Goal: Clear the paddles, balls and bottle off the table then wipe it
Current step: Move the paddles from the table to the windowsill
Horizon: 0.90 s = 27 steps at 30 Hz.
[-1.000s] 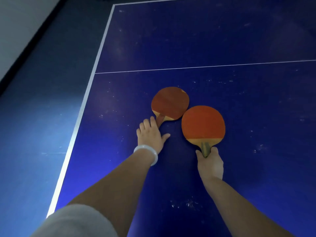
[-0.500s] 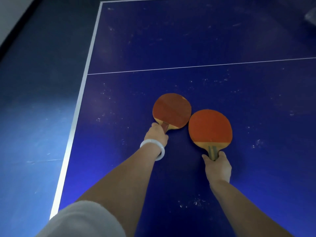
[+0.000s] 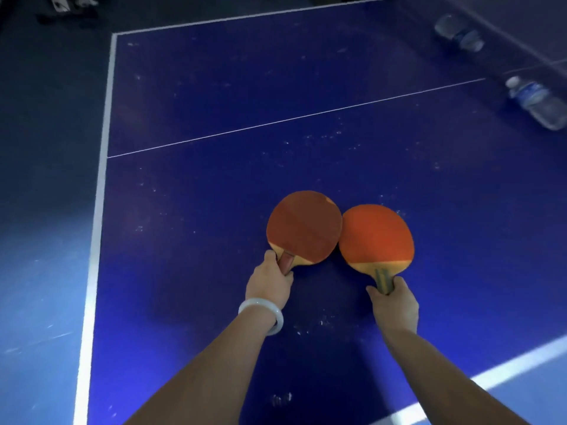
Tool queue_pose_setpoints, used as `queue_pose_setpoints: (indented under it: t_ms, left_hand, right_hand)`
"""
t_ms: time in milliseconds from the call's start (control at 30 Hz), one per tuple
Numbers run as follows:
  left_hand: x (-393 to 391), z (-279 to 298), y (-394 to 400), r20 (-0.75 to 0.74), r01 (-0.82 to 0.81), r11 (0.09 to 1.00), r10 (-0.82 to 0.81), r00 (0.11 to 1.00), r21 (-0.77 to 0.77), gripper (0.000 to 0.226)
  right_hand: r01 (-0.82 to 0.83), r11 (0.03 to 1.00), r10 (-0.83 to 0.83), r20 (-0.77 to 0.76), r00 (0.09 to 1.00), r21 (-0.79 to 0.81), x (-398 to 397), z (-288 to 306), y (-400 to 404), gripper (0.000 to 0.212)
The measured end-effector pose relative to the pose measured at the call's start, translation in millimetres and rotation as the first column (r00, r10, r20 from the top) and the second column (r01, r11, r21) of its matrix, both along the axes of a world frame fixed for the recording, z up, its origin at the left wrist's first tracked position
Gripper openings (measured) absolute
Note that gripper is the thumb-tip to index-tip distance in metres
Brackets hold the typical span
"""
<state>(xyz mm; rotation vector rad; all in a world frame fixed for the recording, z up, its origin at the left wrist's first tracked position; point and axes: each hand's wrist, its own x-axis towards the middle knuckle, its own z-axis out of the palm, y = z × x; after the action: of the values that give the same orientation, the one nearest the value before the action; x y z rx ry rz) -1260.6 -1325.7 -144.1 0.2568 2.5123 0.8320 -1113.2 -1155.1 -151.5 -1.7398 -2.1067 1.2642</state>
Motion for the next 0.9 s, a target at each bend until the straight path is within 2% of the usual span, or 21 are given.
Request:
queue_pose_setpoints:
  t_ms: [300,500,600,800,900]
  left_hand:
    - [100,15,75,0.025,0.213,0.977,-0.214,0.977,0.027,0.014]
    - [201,29,149,-0.007,0.395,0.919,-0.394,0.919,0.017,0.017]
    - [266,37,188,-0.02,0.47,0.883,-0.469,0.883,0.006,0.026]
    - [394,29,263,-0.023,0.641,0.766,-0.642,0.766,-0.038,0.021]
    - [451,28,298,-0.004,0.755,0.654,-0.756,0.654,-0.05,0.022]
  right_hand:
    - [0.215,0.977,-0.215,0.003,0.977,0.001,129,10,56,0.015]
    - [0.352,0.936,-0.352,0.006,0.936,0.029,254,19,103,0.013]
    - [0.438,0.898,-0.438,0.009,0.899,0.035,327,26,125,0.012]
    - [0.622,0.782,-0.623,-0.006,0.783,0.045,473,35,155,0.015]
    - [0.706,0.706,-0.707,-0.01,0.707,0.046,536,38,162,0.012]
